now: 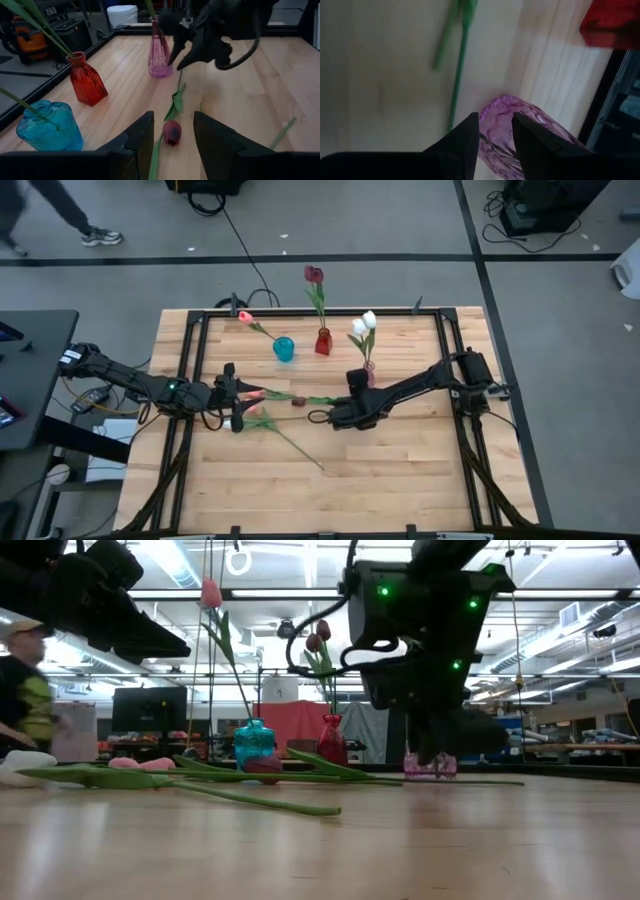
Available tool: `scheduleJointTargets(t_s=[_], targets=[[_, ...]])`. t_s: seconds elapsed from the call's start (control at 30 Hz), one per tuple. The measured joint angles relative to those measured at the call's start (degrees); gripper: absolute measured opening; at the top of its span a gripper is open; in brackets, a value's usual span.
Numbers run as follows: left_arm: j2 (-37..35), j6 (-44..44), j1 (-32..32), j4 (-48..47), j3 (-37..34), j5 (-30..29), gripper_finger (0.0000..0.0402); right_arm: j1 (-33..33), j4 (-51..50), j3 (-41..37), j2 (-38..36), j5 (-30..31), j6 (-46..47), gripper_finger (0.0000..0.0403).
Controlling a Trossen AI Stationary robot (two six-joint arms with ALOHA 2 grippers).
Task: Sort flowers into vase by color
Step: Put the red flower into the red vase
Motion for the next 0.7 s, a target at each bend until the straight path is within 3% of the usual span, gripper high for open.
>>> scheduleJointTargets(t_s=[0.23,0.37,0.7], targets=[[0.0,-0.3,0.0,0.0,0.0,0.8,0.0145,-2.0,-4.0,0.0,0.0,-0.3,2.0,0.0128],[0.0,-0.3,0.0,0.0,0.0,0.8,0.0145,-2.3,-0.2,0.0,0.0,-1.6,2.7,0.0128],[0.0,-1.1,0.0,-0.2,0.0,0.7,0.0145,-2.8,11.7,0.0,0.0,-18.3,7.1,0.0128]])
